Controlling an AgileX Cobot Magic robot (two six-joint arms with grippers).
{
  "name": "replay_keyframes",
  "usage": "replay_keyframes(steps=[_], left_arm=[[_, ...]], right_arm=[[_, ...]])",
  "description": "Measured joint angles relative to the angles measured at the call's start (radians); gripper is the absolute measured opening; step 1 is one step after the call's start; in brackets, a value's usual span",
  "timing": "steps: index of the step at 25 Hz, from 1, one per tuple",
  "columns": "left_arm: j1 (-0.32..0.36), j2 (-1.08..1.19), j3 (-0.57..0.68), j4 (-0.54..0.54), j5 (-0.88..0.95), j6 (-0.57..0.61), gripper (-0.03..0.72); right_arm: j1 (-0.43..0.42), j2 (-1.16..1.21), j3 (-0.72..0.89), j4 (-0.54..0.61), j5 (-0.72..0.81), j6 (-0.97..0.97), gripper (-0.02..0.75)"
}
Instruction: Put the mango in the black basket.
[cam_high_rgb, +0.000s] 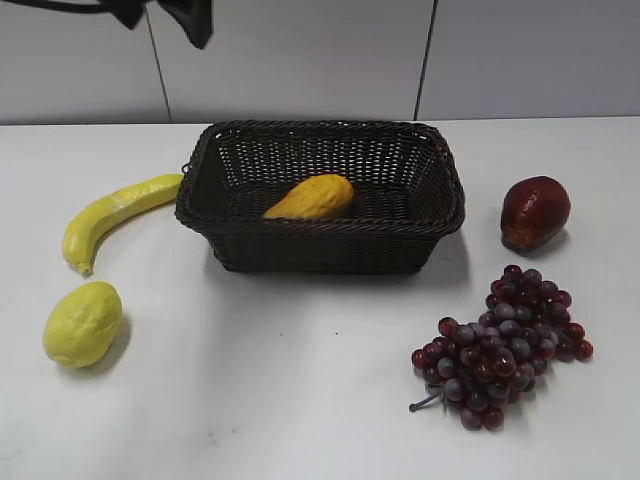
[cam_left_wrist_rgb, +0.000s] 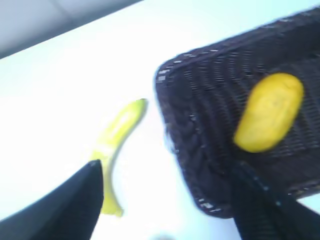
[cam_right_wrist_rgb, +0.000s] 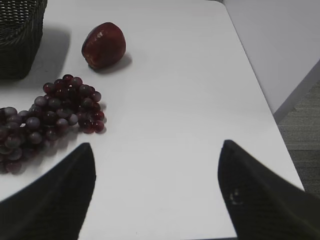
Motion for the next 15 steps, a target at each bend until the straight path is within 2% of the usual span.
replay_keyframes(steps=[3,5,10,15], left_arm=[[0.077,-0.054,0.062,0.0,0.002,-0.016,0.577],[0.124,-0.102,0.146,0.001,0.004,-0.018,0.577],[0.227,-0.275,0.439,0.006,0.007,-0.02,0.575],[0.326,-0.541,0.771,0.012,0.009,-0.028,0.559]], right_arm=[[0.0,0.0,0.0,0.0,0.0,0.0,0.587],[0.0,0.0,0.0,0.0,0.0,0.0,0.587],[0.0,0.0,0.0,0.0,0.0,0.0,0.587],[0.0,0.0,0.0,0.0,0.0,0.0,0.587]])
